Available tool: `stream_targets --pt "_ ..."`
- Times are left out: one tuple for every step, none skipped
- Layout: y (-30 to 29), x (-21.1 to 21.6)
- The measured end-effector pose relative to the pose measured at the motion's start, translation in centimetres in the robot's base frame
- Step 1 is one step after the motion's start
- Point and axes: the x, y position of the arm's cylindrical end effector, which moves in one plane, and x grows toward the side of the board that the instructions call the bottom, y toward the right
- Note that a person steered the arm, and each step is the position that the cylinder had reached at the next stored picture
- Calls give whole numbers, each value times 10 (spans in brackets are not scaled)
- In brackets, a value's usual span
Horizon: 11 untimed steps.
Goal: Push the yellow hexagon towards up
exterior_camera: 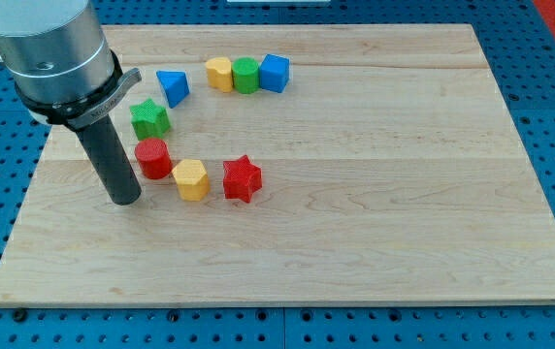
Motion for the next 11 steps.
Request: stream_targets --pt "0 0" --pt "-1 0" --pt "-1 0" --pt "-4 6" --pt "2 49" --pt "34 57" --pt "41 35" --pt "67 -15" --pt "77 -62" --pt "139 -72" --pt "190 -49"
